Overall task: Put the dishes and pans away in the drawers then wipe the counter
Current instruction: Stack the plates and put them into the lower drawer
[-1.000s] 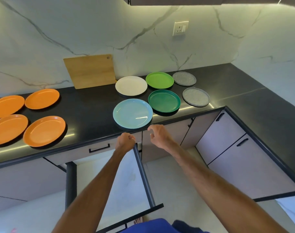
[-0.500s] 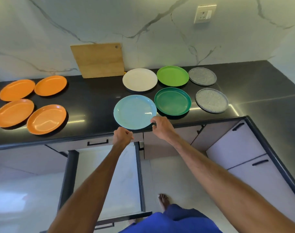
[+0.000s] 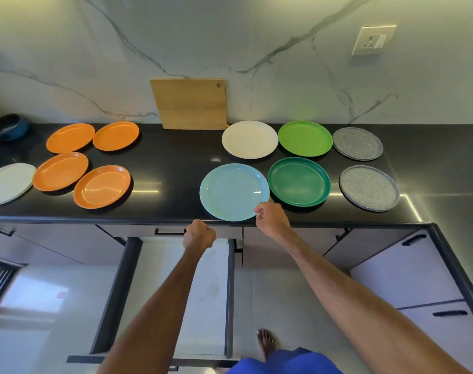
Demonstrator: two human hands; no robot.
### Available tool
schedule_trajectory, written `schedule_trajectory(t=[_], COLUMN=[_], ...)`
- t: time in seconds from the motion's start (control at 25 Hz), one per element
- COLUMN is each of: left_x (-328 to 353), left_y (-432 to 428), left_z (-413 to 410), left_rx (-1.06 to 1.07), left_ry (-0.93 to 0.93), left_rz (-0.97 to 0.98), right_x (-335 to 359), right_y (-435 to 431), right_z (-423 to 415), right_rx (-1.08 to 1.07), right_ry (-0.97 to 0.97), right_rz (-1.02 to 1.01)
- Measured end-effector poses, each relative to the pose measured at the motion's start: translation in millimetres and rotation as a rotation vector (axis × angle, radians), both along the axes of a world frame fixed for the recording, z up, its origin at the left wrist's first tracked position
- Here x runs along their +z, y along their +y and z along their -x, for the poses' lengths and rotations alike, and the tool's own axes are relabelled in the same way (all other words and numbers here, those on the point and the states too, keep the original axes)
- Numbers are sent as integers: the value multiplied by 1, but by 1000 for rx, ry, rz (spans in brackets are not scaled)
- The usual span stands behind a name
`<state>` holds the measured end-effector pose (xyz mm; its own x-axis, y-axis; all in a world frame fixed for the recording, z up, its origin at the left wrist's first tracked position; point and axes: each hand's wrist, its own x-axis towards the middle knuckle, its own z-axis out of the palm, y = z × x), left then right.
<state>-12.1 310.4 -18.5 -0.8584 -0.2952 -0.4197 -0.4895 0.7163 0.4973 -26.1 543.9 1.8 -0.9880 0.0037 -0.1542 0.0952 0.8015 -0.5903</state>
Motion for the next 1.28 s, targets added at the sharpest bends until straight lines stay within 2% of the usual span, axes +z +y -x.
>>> schedule_trajectory(t=[0.2,0.36,0.56,0.68,0.8,0.96,1.04,1.12,1.2,1.28], left_x=[-16,-30,-37,-40,-46,-54,-55,-53,-51,-50], left_y=[-19,-23,-16,-7,-5,-14,-18,-27,-39,-52], left_z=[0,0,26,43,56,71,80,91,100,107], left_rx=[-15,-12,142,179,183,343,418,454,450,453], left_ry=[-48,-118,-144,-104,-93,-125,-79,-14,24,50], left_rz=[-54,-180,-373,-353,-357,-522,-644,-656,-585,-531], right_x=[-13,-19,-35,-59,-76,-70,-57,-40,-30,-32], right_y=[-16,-29,-46,-58,-67,-80,-89,-93,-87,-69], right_z=[-16,-13,32,48,51,69,75,82,103,142], right_rx=[-14,3,239,352,388,391,441,505,384,123], right_ry=[-15,-31,-67,-69,-5,-16,32,19,57,184], right_rz=[17,-27,-235,-384,-412,-234,-79,79,214,246])
